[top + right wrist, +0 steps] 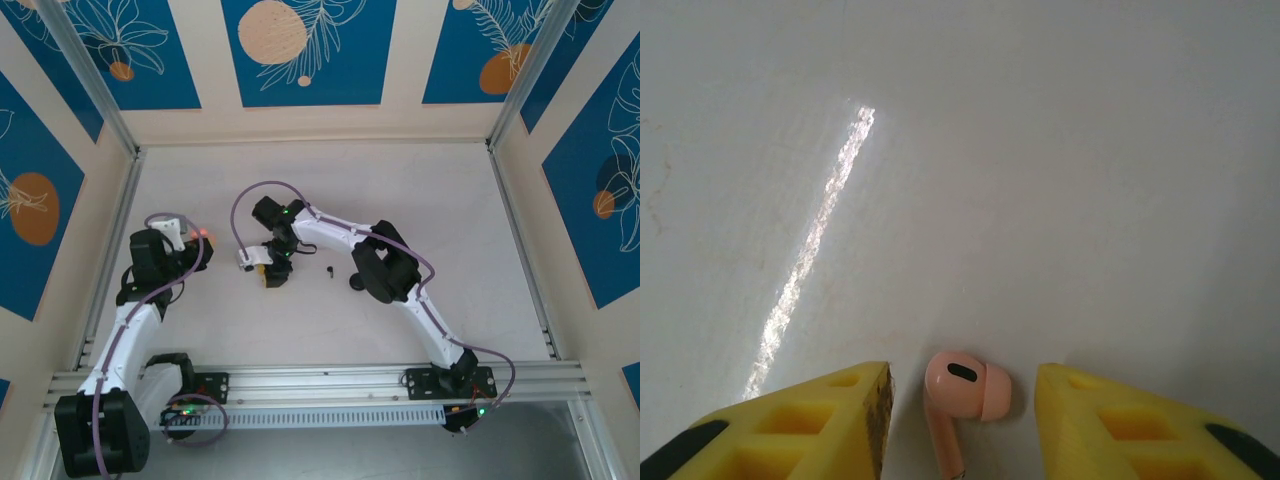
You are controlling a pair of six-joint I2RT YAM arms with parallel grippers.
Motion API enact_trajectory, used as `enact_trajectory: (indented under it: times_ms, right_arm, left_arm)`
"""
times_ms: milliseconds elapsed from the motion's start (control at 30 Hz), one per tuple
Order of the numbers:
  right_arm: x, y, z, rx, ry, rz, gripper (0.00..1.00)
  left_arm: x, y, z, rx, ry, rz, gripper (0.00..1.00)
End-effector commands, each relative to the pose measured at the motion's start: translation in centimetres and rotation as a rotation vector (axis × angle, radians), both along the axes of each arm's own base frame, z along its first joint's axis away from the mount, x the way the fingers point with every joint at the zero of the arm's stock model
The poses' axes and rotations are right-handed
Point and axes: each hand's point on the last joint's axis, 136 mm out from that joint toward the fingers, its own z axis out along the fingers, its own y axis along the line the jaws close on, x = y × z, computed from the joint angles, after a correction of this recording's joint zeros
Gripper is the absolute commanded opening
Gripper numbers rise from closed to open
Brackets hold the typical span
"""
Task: Insert the wireless bluetooth earbuds into the charging case
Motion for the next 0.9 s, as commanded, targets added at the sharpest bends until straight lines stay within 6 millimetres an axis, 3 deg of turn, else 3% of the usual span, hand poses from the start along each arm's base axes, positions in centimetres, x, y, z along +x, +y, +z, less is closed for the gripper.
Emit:
enact_trajectory:
  times_ms: [0,267,367,667,867]
  right_arm:
    - [-0.6,0.4,-0.5,-0.006,0.029,0.013,0.4]
    - [-0.5,0.4,-1.4,-0.028,0.021,0.007,0.33]
    - [-0.3,0.3,-1.4,-0.033,0.017,0.001,0.25]
    - [-0.2,-0.1,0.7,0.005,0.037,-0.114,0.2]
    - [-0.3,-1.8,1.3,-0.016,0.046,-0.294,0.18]
  left_arm:
    - [0.1,0.4,1.0,-0.012,-0.024,0.017,0.16]
    - [0.1,0.4,1.2,-0.011,-0.031,0.015,0.16]
    - [0.2,0.4,1.3,-0.01,-0.032,0.015,0.16]
    - [0.1,-0.3,1.9,-0.015,-0.05,-0.029,0.15]
    - [0.1,-1.3,2.5,-0.05,-0.081,-0.077,0.14]
